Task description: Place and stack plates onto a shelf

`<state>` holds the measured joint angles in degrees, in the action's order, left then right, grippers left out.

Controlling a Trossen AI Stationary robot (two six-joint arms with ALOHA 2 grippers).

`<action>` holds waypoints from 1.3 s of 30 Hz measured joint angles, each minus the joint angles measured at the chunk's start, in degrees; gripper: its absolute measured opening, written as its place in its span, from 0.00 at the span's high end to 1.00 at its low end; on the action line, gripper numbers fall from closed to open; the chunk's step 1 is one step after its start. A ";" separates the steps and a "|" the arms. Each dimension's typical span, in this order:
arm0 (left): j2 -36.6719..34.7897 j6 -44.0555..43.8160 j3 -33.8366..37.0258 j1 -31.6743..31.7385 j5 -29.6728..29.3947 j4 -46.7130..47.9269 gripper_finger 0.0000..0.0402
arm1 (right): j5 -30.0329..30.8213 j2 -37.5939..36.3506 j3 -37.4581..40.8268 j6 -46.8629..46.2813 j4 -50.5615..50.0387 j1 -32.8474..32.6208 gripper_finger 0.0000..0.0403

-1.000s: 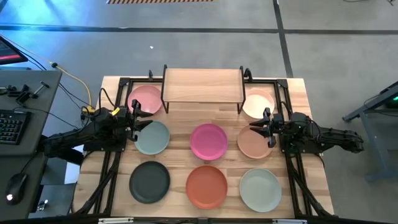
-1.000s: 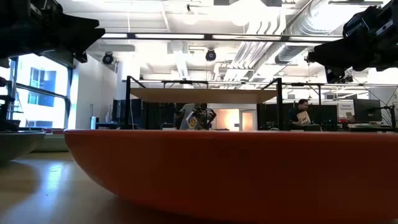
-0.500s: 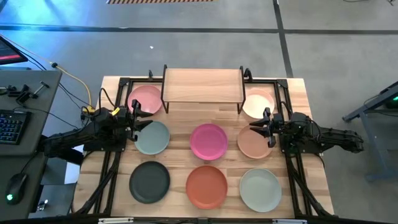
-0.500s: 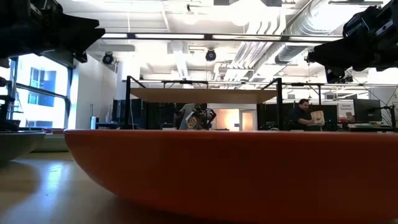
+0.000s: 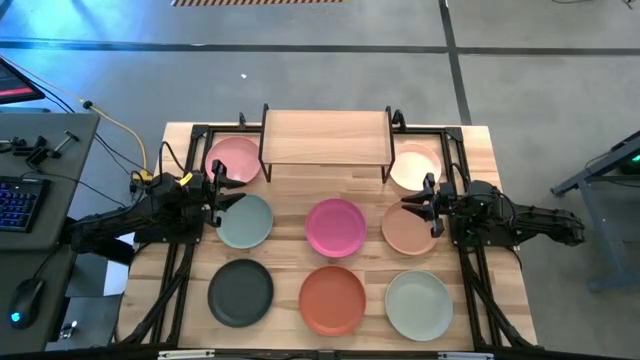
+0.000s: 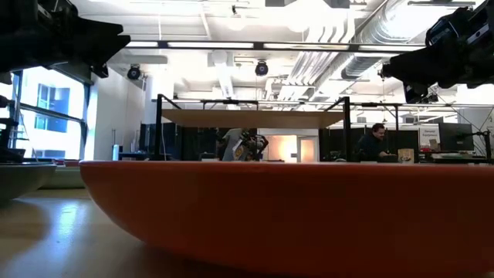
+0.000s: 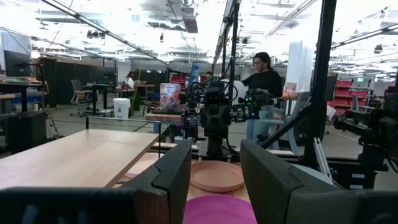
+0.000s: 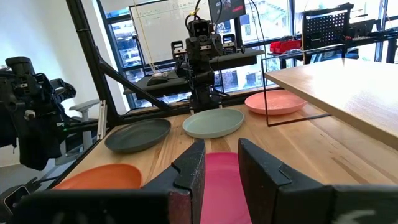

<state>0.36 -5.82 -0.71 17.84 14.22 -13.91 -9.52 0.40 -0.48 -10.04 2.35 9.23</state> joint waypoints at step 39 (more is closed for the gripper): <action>0.00 -15.00 0.00 0.02 -8.79 -0.07 0.68 | 18.21 0.02 -0.53 -15.56 5.27 0.09 0.81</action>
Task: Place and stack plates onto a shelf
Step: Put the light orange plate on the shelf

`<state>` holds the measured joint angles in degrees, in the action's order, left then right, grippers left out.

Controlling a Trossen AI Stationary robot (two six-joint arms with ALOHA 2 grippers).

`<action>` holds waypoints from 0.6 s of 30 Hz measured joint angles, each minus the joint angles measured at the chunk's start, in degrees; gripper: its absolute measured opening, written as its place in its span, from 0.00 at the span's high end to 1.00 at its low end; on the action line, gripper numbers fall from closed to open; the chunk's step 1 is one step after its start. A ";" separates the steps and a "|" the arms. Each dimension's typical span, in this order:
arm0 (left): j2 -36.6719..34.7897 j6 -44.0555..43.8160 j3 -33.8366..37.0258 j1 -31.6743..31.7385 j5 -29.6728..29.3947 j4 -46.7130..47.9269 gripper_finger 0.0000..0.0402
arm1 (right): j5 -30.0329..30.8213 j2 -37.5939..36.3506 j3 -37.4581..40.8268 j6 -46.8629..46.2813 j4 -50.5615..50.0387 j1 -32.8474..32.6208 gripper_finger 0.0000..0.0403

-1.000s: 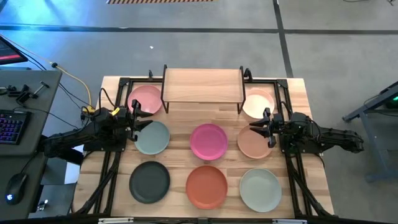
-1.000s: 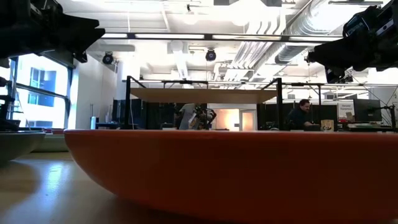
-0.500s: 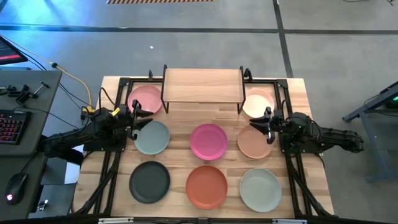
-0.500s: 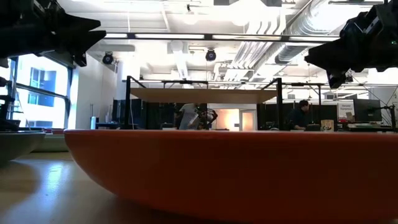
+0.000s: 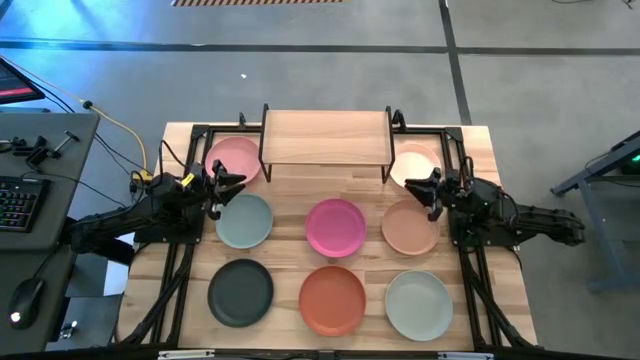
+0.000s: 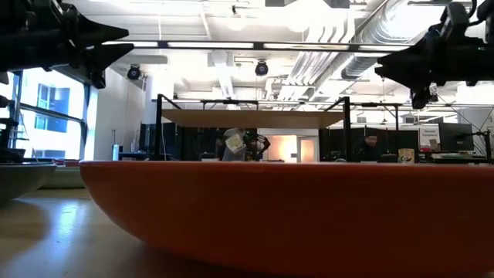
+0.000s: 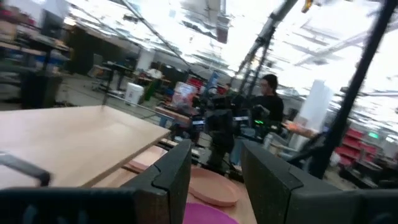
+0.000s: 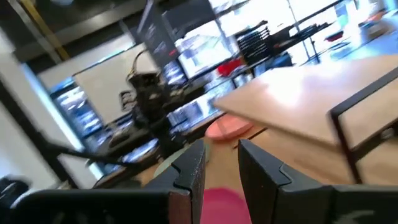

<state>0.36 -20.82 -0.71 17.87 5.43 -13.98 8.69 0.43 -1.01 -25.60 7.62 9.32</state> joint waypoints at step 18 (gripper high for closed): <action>0.00 -12.72 0.00 0.00 -7.97 -10.02 0.68 | 12.27 0.00 -6.94 6.36 3.17 0.02 0.70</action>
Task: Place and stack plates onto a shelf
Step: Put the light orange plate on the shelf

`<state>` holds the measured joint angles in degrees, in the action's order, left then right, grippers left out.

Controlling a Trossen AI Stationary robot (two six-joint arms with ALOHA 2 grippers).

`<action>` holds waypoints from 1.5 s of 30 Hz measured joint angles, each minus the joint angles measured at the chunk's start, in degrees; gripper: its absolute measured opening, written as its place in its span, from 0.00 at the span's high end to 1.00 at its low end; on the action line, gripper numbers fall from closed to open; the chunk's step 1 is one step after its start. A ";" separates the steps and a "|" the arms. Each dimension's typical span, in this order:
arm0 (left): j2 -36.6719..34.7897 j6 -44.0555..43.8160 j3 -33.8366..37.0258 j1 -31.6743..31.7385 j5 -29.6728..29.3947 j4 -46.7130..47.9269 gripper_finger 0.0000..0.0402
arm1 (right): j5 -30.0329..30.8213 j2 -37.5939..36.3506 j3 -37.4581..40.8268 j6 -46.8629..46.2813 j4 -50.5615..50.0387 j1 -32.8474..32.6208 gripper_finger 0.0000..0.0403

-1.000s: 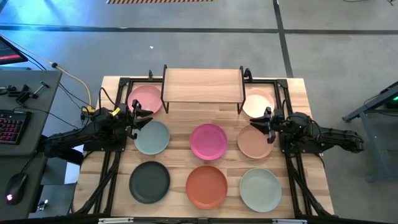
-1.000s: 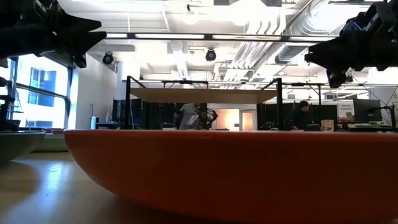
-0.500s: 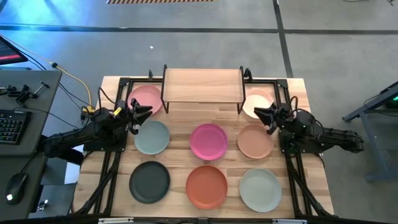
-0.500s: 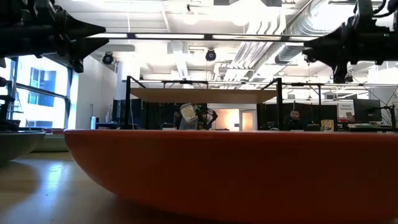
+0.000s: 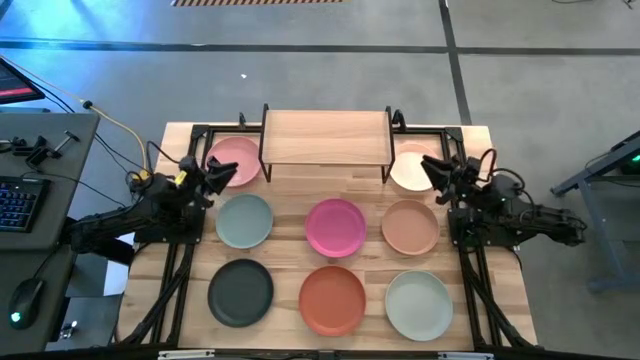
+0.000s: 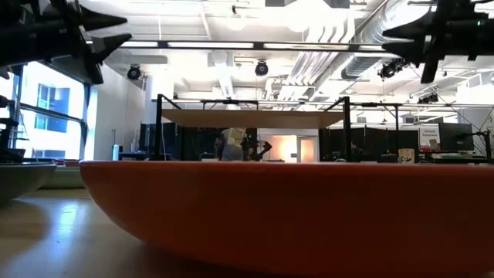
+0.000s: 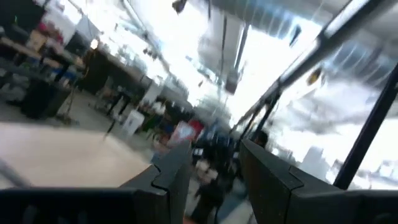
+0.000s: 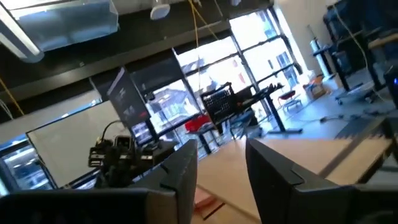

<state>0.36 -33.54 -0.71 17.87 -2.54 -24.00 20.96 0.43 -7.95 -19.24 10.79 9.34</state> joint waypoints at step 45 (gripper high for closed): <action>30.51 26.30 -36.06 7.54 -19.10 26.26 0.68 | 3.03 46.68 -60.86 17.98 -79.84 11.90 0.69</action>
<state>30.87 -7.25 -36.77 25.40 -21.65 2.26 23.99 47.11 -68.82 -1.26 -69.05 21.24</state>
